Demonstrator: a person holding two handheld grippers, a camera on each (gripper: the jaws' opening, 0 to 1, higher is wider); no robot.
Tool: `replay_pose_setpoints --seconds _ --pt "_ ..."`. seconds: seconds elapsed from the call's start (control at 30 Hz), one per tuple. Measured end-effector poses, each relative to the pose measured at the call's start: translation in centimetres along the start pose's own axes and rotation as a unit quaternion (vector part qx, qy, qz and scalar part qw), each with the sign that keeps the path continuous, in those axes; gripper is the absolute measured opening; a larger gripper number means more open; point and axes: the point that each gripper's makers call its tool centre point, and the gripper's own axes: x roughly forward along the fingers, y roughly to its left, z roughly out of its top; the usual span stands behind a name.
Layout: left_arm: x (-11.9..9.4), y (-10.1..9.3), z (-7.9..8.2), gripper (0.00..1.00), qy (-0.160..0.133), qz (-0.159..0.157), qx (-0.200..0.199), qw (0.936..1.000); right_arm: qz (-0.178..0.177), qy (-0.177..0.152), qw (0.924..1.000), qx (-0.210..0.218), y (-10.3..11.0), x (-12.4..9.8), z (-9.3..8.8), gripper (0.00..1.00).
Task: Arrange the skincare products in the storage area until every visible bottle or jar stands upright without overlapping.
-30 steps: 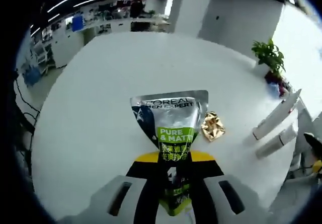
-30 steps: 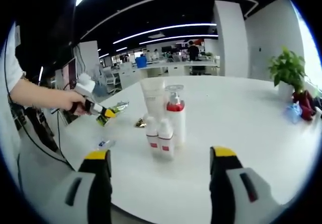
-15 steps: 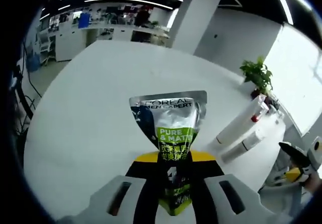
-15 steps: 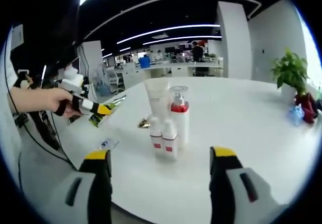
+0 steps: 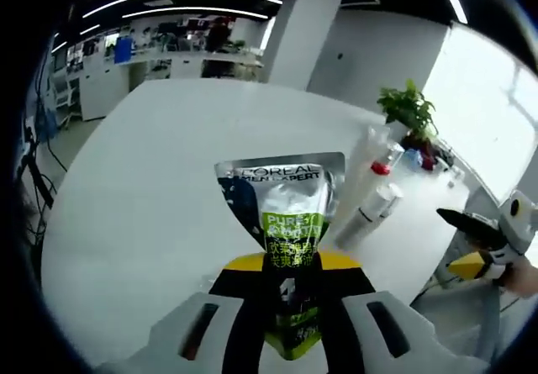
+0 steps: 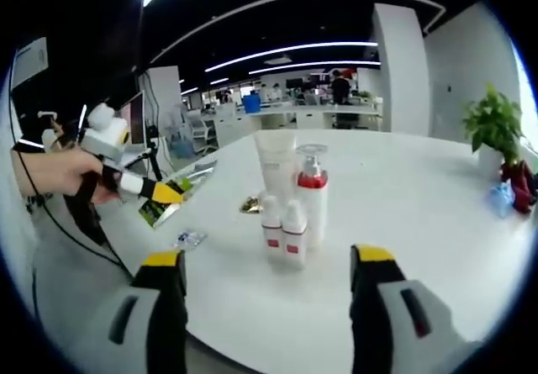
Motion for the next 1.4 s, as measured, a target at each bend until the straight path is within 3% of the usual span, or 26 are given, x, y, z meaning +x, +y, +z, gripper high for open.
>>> replay_pose_setpoints --seconds 0.3,0.47,0.7,0.73,0.77,0.83,1.03,1.27,1.33,1.4 --pt "-1.2 -3.8 -2.5 0.17 0.008 -0.024 0.02 0.9995 0.024 0.001 0.9997 0.004 0.6 0.0 -0.3 0.78" --pt "-1.8 -4.6 -3.1 0.17 0.005 -0.028 0.025 0.9993 0.027 0.0 0.9996 -0.002 0.7 0.0 -0.3 0.73" --pt "-2.7 -5.4 -3.0 0.17 -0.014 -0.033 0.033 0.9988 0.054 -0.01 0.9985 -0.002 1.7 -0.1 0.1 0.74" --pt "-2.8 -5.7 -2.9 0.17 -0.016 -0.035 0.038 0.9985 0.086 -0.023 0.996 -0.005 2.8 -0.1 0.8 0.76" --pt "-2.9 -5.9 -2.9 0.17 -0.019 -0.037 0.043 0.9982 0.118 -0.046 0.9914 0.031 4.0 -0.4 1.9 0.79" --pt "-3.1 -6.7 -2.8 0.17 -0.026 -0.047 0.054 0.9971 0.149 -0.056 0.9855 0.059 4.9 -0.7 2.6 0.79" --pt "-3.7 -9.1 -2.1 0.17 -0.056 -0.073 0.097 0.991 0.162 -0.081 0.9733 0.14 5.8 -0.6 4.0 0.64" --pt "-4.3 -11.5 -1.7 0.17 -0.075 -0.114 0.109 0.9846 0.19 -0.096 0.9657 0.148 7.7 -0.9 5.4 0.44" --pt "-4.5 -11.9 -1.5 0.17 -0.082 -0.122 0.11 0.983 0.192 -0.106 0.9594 0.178 7.7 -0.9 5.7 0.42" --pt "-4.7 -12.3 -1.6 0.17 -0.085 -0.134 0.109 0.9812 0.2 -0.126 0.9466 0.219 7.7 -1.0 6.2 0.38"
